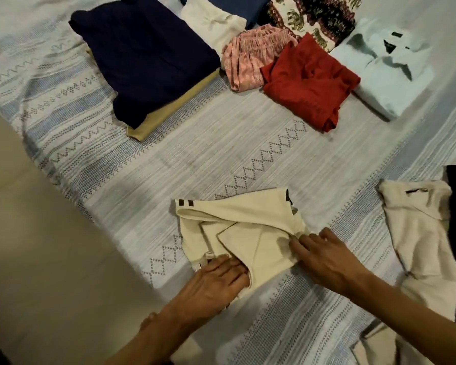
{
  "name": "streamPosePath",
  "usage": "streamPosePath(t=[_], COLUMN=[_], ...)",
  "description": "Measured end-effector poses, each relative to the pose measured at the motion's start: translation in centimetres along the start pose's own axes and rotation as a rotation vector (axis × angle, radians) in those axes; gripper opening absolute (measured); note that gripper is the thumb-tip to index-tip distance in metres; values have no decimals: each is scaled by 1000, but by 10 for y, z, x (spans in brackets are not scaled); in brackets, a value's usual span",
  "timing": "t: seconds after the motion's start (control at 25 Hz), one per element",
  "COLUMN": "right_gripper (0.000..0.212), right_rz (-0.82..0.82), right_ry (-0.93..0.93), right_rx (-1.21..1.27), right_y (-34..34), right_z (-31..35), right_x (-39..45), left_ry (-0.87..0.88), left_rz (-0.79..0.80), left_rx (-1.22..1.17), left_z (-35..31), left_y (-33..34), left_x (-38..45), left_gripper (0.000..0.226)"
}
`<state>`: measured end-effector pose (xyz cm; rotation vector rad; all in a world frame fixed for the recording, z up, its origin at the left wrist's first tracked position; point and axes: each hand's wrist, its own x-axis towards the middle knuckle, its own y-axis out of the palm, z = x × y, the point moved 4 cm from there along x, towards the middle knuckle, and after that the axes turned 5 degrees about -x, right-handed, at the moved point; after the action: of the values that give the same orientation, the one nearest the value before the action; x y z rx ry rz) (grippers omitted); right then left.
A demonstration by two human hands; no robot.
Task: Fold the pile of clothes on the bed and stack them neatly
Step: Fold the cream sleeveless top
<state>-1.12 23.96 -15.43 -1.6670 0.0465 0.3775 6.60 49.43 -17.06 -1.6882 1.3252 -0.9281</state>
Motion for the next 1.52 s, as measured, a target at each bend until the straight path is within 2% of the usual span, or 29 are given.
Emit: streamPosePath(t=[0.16,0.24,0.28,0.36,0.44,0.52,0.56,0.64,0.76,0.92,1.0,1.08,1.16,1.2,1.28,1.32,1.4,1.48,1.52], right_gripper=[53,50,46,49,48,39,35,29,18,16,16,18,27,34,39,38,55,76,77], right_rz=[23,22,29,98,144,108,71,40,-11,-66,-39,-1,-21,-84,-236,-251,-104,73,84], right_ry=[150,307,388,495,501,455,420,407,505,655,699,681,697,701,624,555,448,469,494], right_rx=[54,217,338,460,380,218,155,115,301,795,858,805,679,588,441,413,416,363,312], right_y=[-20,-33,-37,-31,-24,-32,-36,-41,-35,-16,-3,7,2,-6,-26,-35,-37,-25,-20], right_z=[-3,-2,-2,-4,-7,-10,-10,-13,-29,-47,-45,-40,-38,-35,-12,8,49,82,94], right_x=[11,25,33,49,63,72,75,74,58,24,9,1,-2,-3,-4,-3,2,9,15], left_ry=[-102,-199,-274,-468,-562,-477,-420,-340,-211,36,110,96,-72,-201,-456,-565,-754,-843,-858], left_rz=[-16,-76,-160,-321,-209,-71,-66,-155,-307,-267,-232,-197,-227,-275,-369,-407,-460,-482,-479], left_rx=[-161,-291,-300,-178,-14,53,63,63,53,112,154,123,-38,-183,-508,-640,-787,-868,-898], left_z=[-4,4,16,57,106,137,143,143,110,36,7,-8,-7,-1,15,23,38,48,50], left_y=[-13,-33,-45,-64,-72,-71,-74,-93,-125,-103,-73,-50,-47,-53,-67,-74,-87,-96,-98], left_x=[7,6,4,1,3,13,18,28,32,16,6,3,9,14,19,21,25,29,30], left_gripper=[30,38,43,53,63,48,34,18,18,18,10,11,12,15,14,11,8,8,8])
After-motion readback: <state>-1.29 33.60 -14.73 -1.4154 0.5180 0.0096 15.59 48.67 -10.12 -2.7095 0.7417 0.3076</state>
